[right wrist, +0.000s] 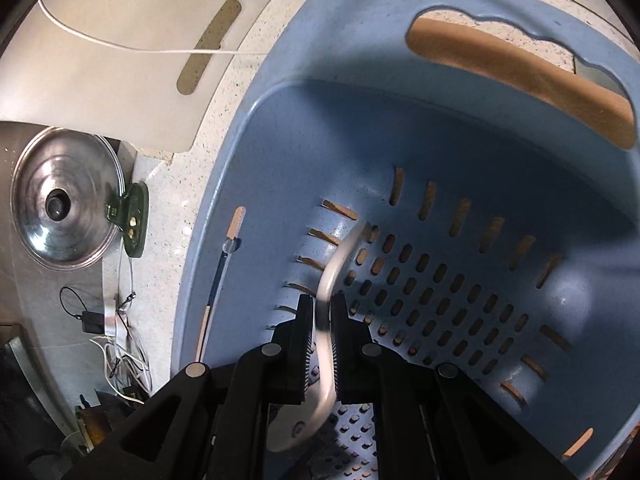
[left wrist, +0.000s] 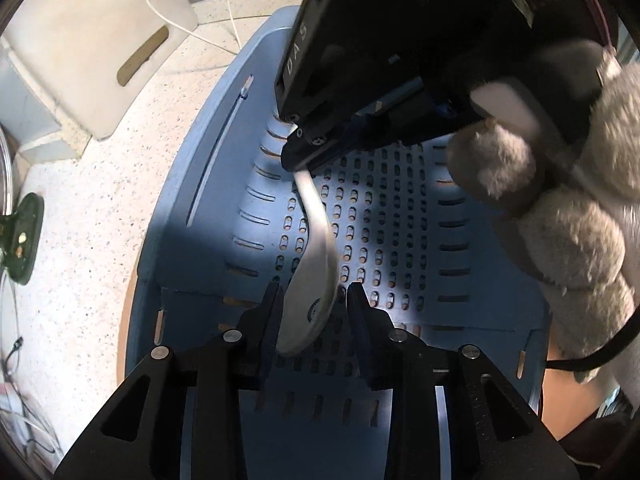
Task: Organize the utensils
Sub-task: 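Move the right gripper back over the utensil pile, then grasp the second white ceramic spoon by its handle with the right gripper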
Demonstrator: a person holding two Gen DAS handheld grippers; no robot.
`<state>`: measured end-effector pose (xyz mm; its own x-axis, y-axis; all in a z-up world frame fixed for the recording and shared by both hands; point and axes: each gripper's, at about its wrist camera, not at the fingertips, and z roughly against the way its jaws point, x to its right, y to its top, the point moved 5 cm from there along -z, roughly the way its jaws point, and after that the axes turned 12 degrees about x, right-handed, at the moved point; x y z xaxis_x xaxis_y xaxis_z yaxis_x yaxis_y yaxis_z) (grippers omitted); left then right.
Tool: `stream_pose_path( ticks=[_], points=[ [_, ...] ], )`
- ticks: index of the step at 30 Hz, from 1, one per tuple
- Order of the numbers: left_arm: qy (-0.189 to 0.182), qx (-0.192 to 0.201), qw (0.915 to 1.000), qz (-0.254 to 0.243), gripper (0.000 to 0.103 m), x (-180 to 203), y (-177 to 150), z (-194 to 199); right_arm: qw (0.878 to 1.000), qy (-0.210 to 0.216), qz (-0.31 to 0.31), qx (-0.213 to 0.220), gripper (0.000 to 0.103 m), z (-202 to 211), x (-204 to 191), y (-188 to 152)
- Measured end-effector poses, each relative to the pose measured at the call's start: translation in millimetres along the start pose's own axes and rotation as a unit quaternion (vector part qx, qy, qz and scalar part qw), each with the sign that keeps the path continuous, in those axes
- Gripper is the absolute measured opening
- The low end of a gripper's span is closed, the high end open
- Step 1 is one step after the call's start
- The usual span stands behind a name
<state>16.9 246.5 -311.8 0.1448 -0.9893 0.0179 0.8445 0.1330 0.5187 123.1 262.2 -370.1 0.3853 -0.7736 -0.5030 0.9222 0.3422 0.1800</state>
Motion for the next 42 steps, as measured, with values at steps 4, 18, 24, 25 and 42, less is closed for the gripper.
stream_pose_path(
  ticks=[4, 18, 24, 25, 42],
  points=[
    [0.002, 0.005, 1.0, -0.002, 0.031, 0.5, 0.1, 7.2, 1.0, -0.002, 0.012, 0.002, 0.016, -3.0, -1.3, -1.1],
    [-0.019, 0.073, 0.9972, -0.001, 0.031, 10.1, 4.6, 86.3, 0.992, 0.025, 0.08, 0.098, 0.05, 110.2, 2.5, -12.1],
    [-0.058, 0.104, 0.9927, -0.021, 0.032, 42.6, 15.9, 114.5, 0.974, 0.03, 0.115, 0.193, 0.065, 210.4, 40.6, -34.2],
    [-0.065, 0.103, 0.9922, -0.025, 0.032, 50.4, 18.2, 108.9, 0.968, 0.028, 0.119, 0.217, 0.066, 230.2, 55.1, -40.7],
    [-0.149, 0.0, 0.9593, -0.24, 0.052, 195.5, 12.1, 44.6, 0.972, 0.01, -0.089, 0.216, 0.074, 270.5, 216.1, -108.7]
  ],
)
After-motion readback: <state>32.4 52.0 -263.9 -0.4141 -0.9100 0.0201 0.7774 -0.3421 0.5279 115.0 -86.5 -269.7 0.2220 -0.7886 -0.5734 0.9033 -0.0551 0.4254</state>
